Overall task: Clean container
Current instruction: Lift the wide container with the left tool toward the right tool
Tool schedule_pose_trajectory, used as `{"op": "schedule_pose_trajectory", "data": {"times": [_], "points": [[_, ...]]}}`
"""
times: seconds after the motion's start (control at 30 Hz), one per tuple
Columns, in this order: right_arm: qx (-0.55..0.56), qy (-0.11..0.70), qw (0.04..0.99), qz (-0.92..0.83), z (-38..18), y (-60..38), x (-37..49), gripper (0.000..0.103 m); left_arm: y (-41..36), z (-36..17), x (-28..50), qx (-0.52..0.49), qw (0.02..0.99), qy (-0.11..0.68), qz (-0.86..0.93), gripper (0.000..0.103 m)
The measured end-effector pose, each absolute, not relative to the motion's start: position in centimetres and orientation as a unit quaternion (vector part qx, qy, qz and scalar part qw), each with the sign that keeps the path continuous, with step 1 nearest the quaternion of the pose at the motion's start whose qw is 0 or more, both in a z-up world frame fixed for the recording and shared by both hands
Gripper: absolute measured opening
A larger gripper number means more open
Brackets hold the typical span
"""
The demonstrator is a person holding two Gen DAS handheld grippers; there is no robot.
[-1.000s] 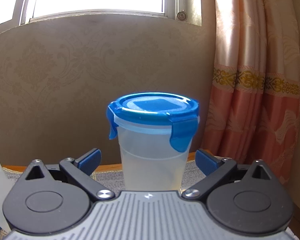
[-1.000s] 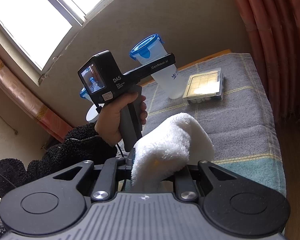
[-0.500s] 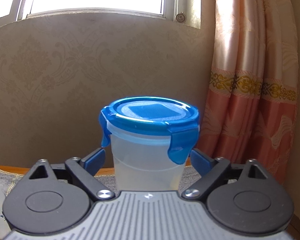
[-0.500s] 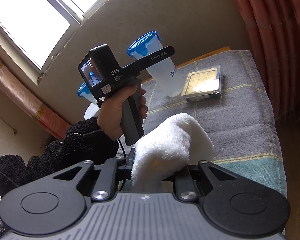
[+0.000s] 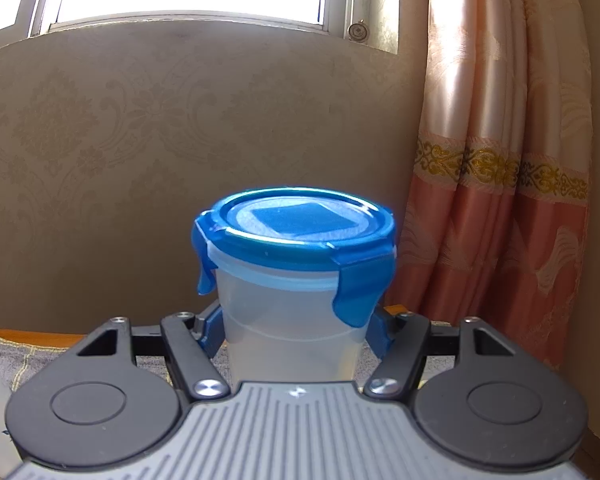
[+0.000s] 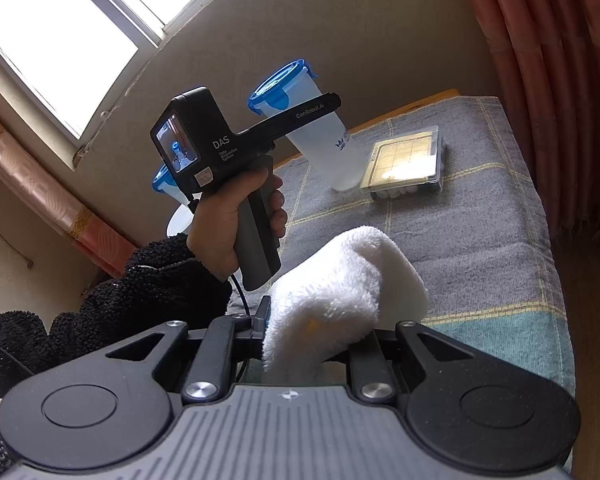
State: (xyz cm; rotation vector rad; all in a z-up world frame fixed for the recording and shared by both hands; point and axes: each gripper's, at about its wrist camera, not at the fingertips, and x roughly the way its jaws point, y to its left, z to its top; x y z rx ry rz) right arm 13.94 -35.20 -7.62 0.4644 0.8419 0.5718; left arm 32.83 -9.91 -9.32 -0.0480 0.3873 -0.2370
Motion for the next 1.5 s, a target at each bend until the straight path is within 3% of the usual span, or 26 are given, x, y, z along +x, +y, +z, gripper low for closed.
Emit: {"op": "schedule_pose_trajectory", "data": {"times": [0.8,1.5], "points": [[0.223,0.374,0.859,0.271,-5.6,-34.5,9.7,0.020,-6.8,-3.9,22.6,-0.020,0.978,0.165,-0.126,0.067],[0.208,0.348,0.883,0.237,-3.8,-34.9,4.8,0.020,-4.5,-4.8,12.5,-0.011,0.965,0.193,-0.175,0.067]]}}
